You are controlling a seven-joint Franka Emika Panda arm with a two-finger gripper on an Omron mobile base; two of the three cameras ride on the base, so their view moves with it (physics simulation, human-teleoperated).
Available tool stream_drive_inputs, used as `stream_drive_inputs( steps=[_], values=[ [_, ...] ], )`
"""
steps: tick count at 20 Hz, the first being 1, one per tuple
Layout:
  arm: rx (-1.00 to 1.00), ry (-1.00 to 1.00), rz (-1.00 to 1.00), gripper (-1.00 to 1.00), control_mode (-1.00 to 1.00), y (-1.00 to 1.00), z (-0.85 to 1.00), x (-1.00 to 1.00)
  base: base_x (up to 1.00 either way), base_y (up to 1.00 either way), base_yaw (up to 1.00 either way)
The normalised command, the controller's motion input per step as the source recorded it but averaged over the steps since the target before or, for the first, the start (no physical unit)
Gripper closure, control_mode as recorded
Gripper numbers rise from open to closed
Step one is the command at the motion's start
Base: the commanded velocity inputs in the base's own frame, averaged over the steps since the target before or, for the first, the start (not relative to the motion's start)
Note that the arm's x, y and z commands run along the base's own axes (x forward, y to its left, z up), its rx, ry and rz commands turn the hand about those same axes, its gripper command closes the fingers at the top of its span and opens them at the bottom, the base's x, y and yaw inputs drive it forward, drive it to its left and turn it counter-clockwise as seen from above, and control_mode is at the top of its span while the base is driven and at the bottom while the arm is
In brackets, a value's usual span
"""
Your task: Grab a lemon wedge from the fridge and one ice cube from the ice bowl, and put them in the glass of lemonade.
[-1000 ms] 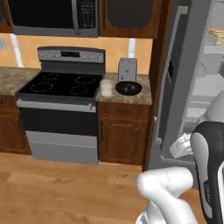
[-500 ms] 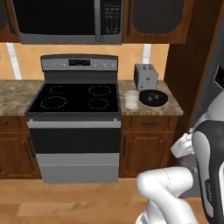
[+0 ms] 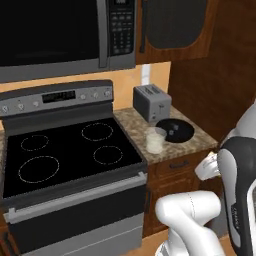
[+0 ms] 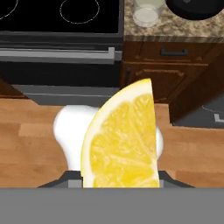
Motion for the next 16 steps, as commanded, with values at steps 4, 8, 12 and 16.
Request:
stream_drive_inputs(
  steps=[4, 8, 12, 16],
  values=[
    [0.0, 0.0, 0.0, 1.0, 1.0, 0.0, 0.0, 0.0, 0.47, -0.14, -0.26],
    [0.0, 0.0, 0.0, 1.0, 1.0, 0.0, 0.0, 0.0, 0.68, -0.01, -0.01],
    [0.0, 0.0, 0.0, 1.0, 1.0, 0.0, 0.0, 0.0, 0.98, 0.17, 0.0],
    [0.0, 0.0, 0.0, 1.0, 1.0, 0.0, 0.0, 0.0, 0.31, 0.01, 0.0]
  ],
)
